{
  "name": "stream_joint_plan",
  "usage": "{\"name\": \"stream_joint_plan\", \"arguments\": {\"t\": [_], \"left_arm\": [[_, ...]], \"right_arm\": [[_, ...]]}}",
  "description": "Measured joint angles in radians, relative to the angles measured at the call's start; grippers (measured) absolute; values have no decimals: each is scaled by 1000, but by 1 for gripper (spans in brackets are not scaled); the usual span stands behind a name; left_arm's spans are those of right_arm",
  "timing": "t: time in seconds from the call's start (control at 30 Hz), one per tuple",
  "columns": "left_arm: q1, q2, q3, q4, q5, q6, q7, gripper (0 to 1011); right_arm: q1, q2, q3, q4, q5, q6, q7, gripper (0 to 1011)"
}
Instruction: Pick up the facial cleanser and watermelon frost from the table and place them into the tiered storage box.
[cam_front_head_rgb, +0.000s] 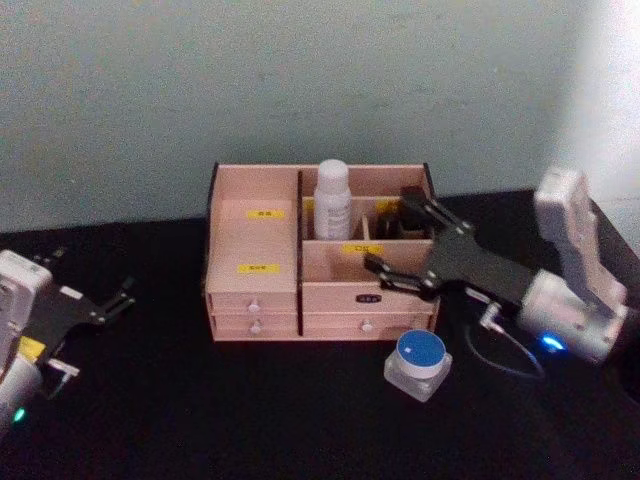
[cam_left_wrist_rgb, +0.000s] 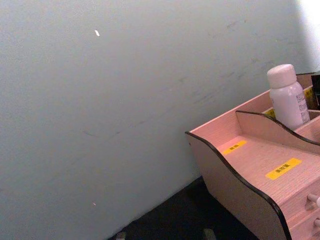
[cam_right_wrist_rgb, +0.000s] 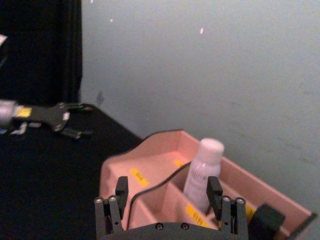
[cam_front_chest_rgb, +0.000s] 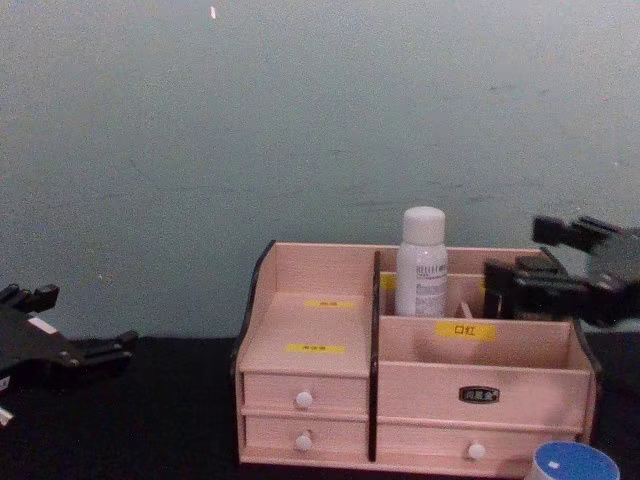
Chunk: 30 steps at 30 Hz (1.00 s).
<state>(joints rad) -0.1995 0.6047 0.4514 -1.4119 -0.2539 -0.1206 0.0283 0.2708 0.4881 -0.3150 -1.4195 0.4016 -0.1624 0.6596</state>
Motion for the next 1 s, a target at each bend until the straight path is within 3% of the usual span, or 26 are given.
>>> {"name": "stream_joint_plan", "arguments": {"t": [0.13,0.4,0.67,1.0], "left_arm": [[0,0,0,0,0,0,0,1001],[0,0,0,0,0,0,0,1001],[0,0,0,0,0,0,0,1001],[0,0,0,0,0,0,0,1001]], "right_arm": [[-62,50,10,-63,19,19,0,1000],[-138,113,13,-121,49,80,-16,1000],[-153,145,-15,-111,47,126,-39,1000],[-138,153,-46,-70,28,168,-60,1000]]}}
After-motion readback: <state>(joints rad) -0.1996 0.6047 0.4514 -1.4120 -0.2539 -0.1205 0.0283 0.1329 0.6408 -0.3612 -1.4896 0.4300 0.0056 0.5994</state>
